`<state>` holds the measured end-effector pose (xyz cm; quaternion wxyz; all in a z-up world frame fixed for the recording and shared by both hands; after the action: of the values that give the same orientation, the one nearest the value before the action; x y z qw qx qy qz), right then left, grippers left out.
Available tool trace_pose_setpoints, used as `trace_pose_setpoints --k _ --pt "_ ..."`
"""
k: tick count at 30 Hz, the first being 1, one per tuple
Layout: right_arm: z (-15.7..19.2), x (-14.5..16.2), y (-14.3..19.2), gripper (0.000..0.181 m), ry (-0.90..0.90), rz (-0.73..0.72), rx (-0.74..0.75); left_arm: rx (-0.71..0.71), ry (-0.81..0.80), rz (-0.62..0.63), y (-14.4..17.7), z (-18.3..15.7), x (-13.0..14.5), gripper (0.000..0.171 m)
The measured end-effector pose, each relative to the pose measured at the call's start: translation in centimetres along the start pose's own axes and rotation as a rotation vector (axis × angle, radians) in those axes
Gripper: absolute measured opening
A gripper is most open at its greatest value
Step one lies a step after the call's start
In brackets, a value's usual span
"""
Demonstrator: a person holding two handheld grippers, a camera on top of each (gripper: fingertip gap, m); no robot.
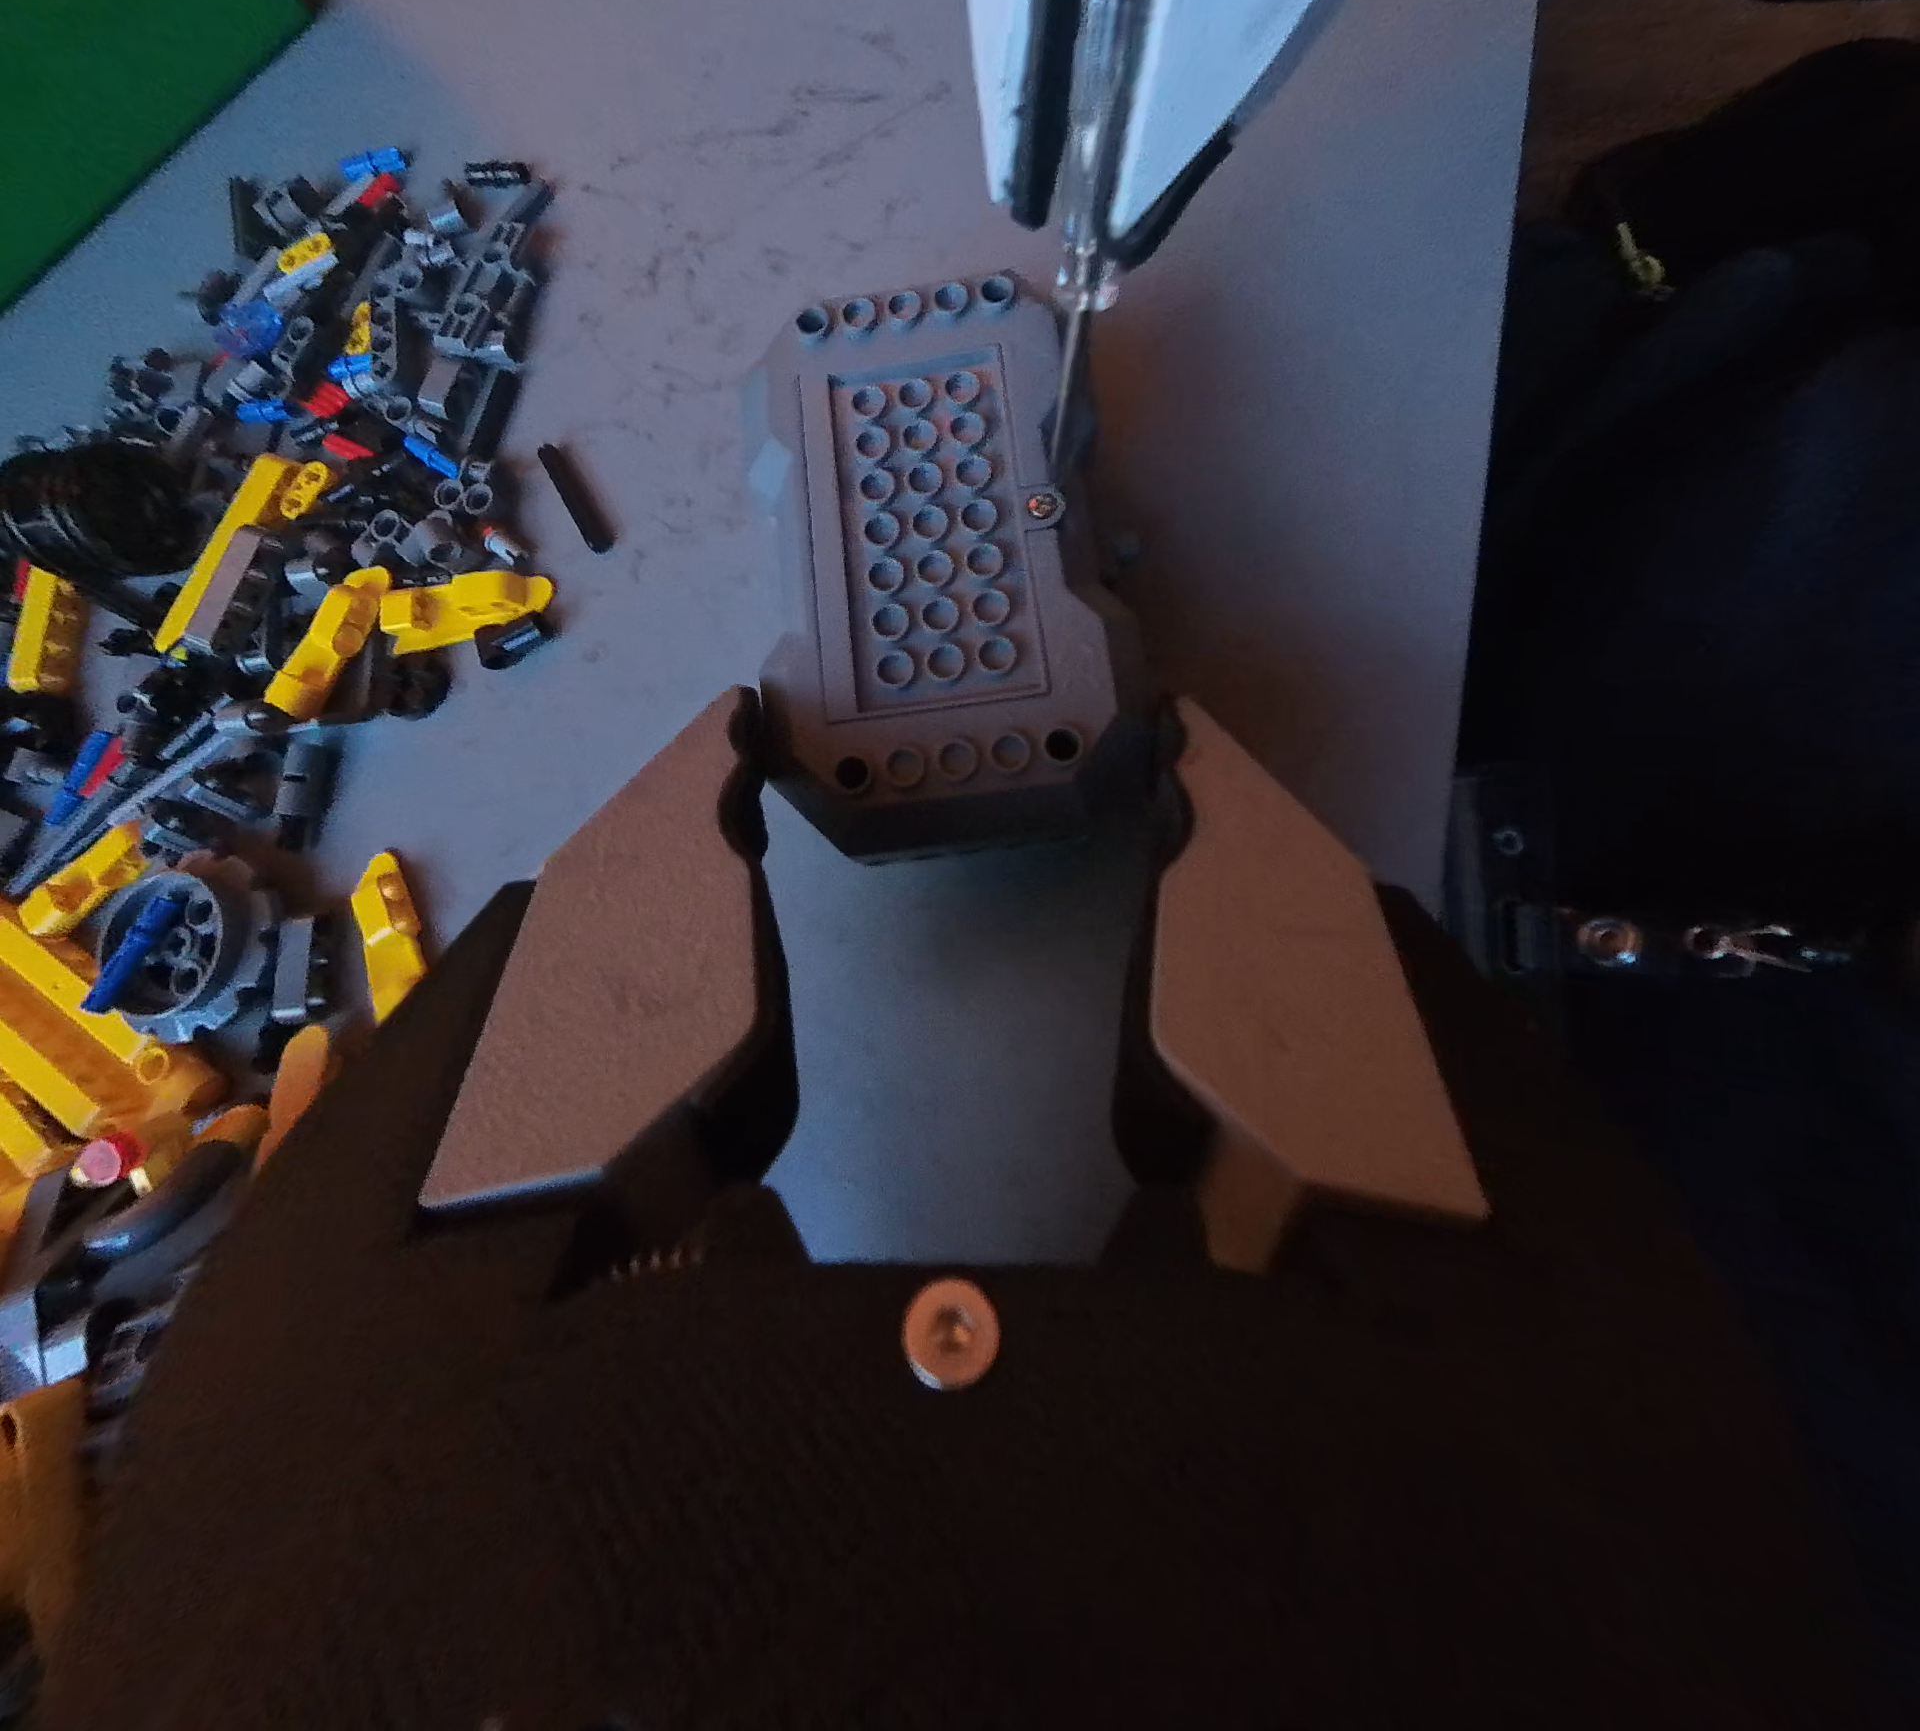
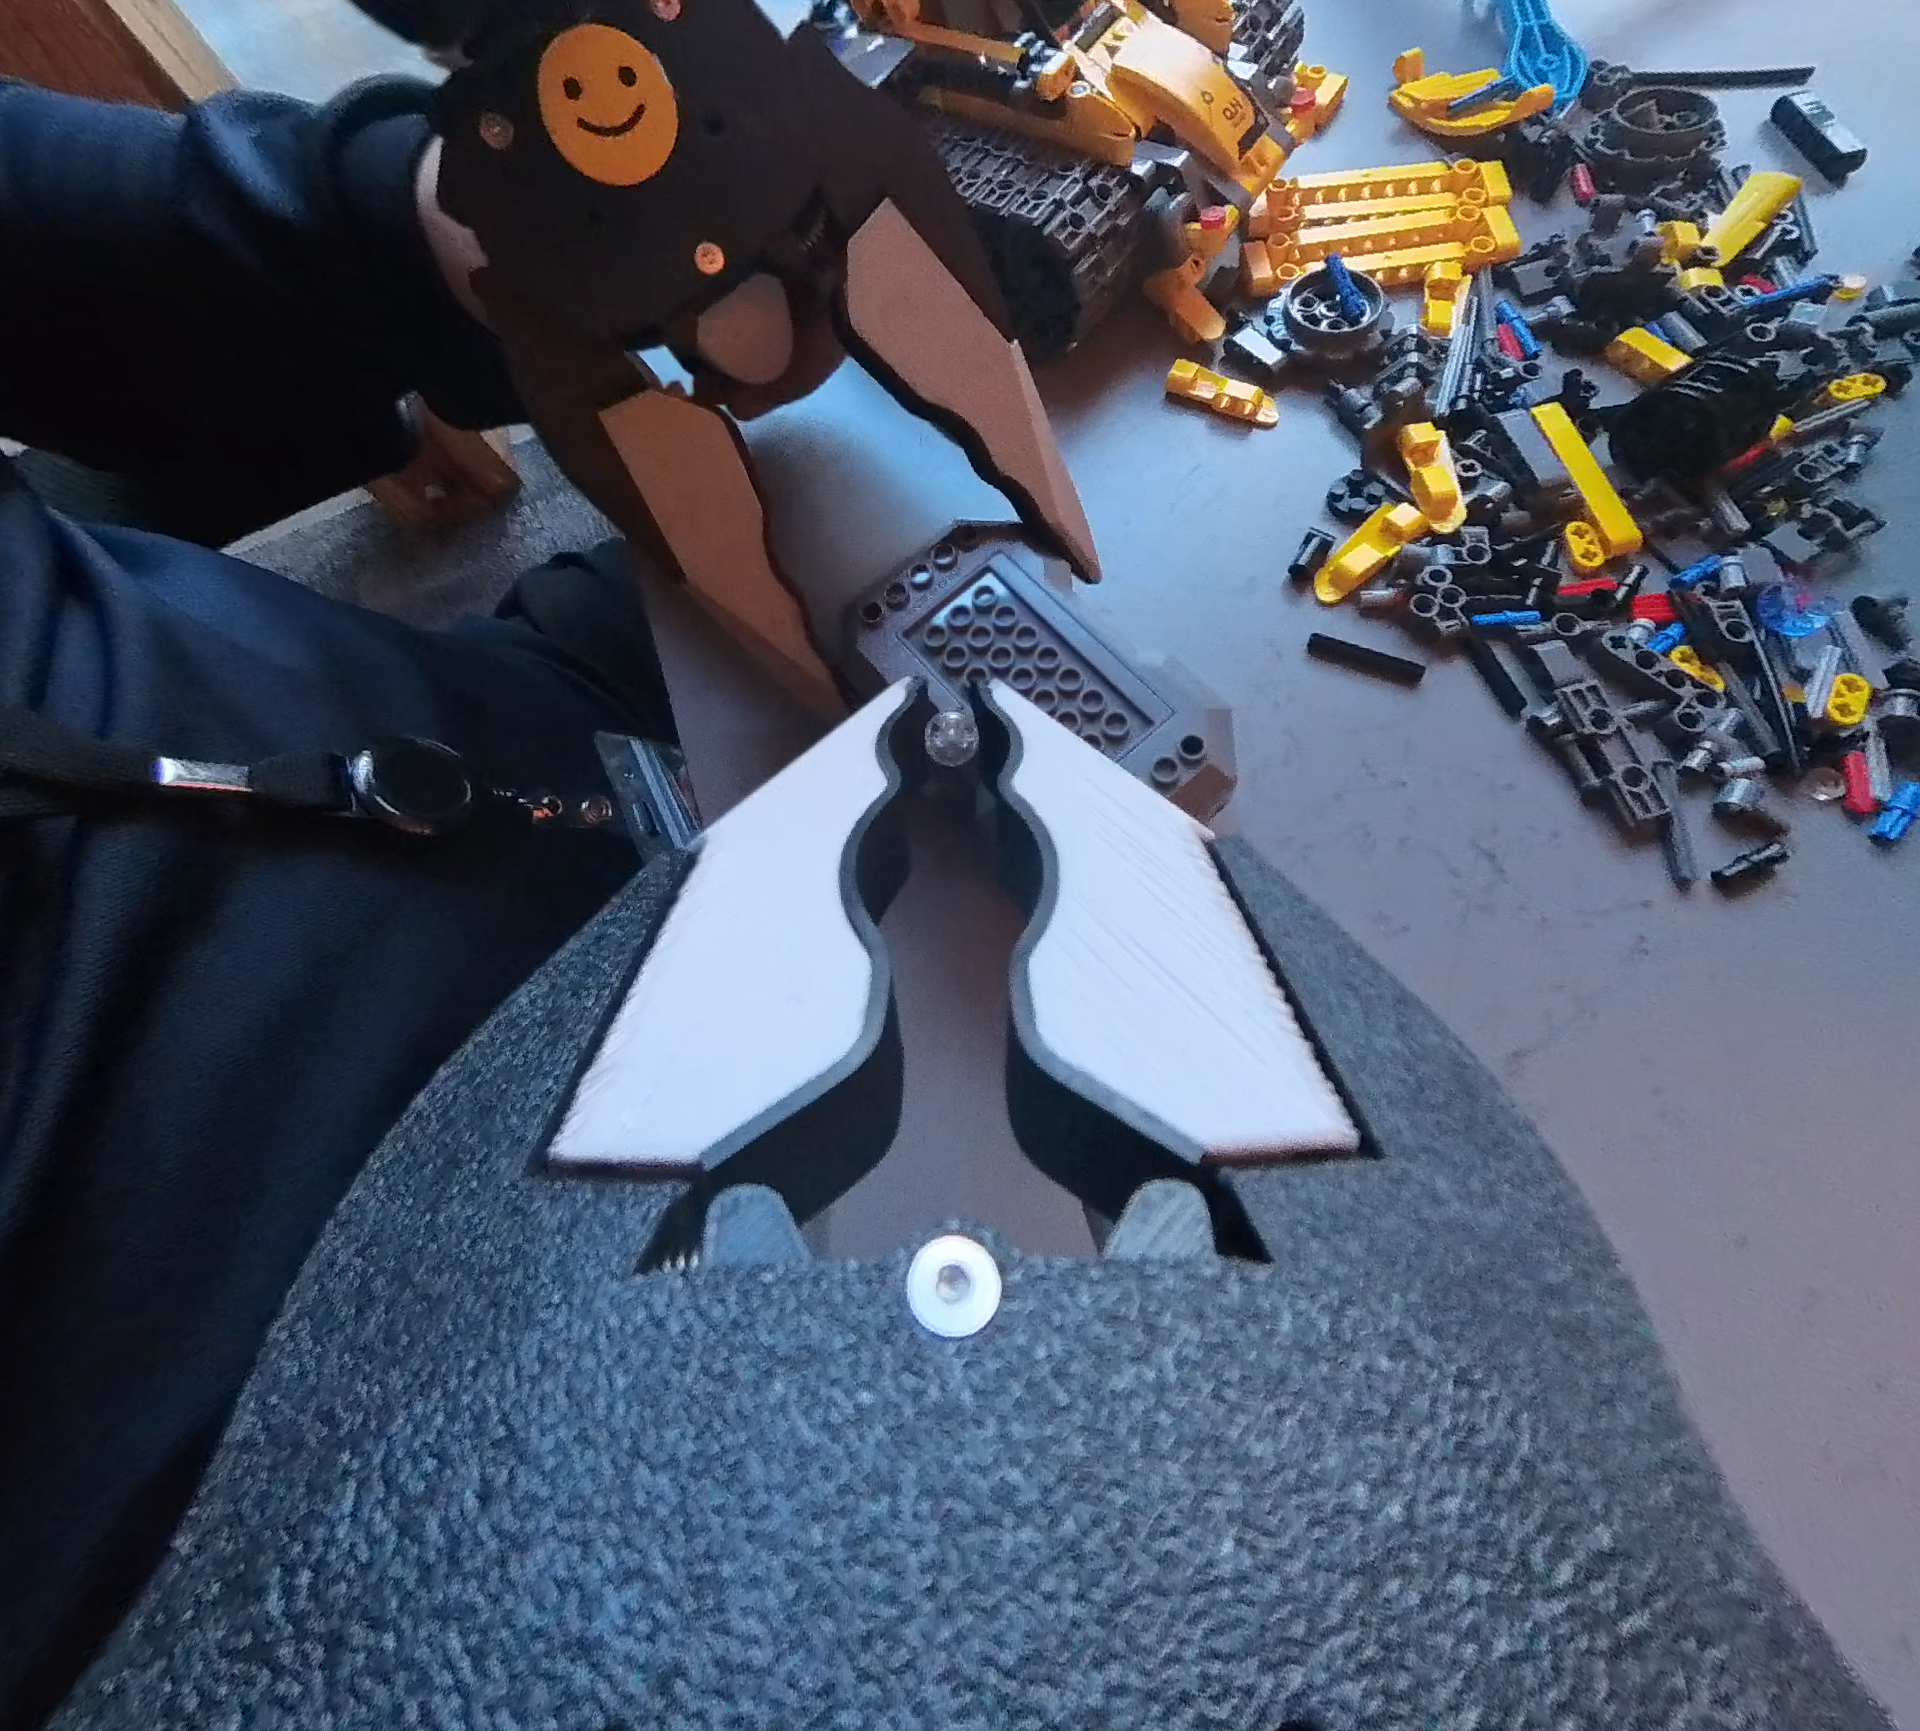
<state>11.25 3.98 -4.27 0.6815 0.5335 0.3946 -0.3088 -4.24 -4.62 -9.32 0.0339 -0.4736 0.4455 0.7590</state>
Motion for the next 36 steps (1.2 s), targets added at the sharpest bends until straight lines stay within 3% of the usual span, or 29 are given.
trace_pose_setpoints --k 5,22,32,36 --pt "0.3 0.2 -0.2 0.009 0.024 0.037 0.024 -0.048 -0.088 -0.038 -0.3 -0.6 0.0 0.071" --pt "1.3 -0.1 -0.2 0.009 0.108 0.095 0.084 -0.066 -0.109 -0.047 -0.4 -0.8 0.0 0.071" --pt "2.9 -1.0 -0.9 0.009 0.271 0.220 0.163 -0.065 -0.109 -0.053 -0.4 -0.8 0.0 0.071" --pt "2.6 -1.3 -1.0 0.009 0.229 0.234 0.162 -0.070 -0.106 -0.057 -0.5 -0.8 0.0 0.071"
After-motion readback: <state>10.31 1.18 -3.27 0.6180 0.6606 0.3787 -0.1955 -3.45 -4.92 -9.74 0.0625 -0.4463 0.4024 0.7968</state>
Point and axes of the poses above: each gripper's, where its closed fingertips meet, y back along the fingers, x out of its underside, z = x × y across the jaws, the point moved 10 cm from there along y, back along the fingers, and after that the axes turned 5 degrees about -z, right-handed, at the moved point
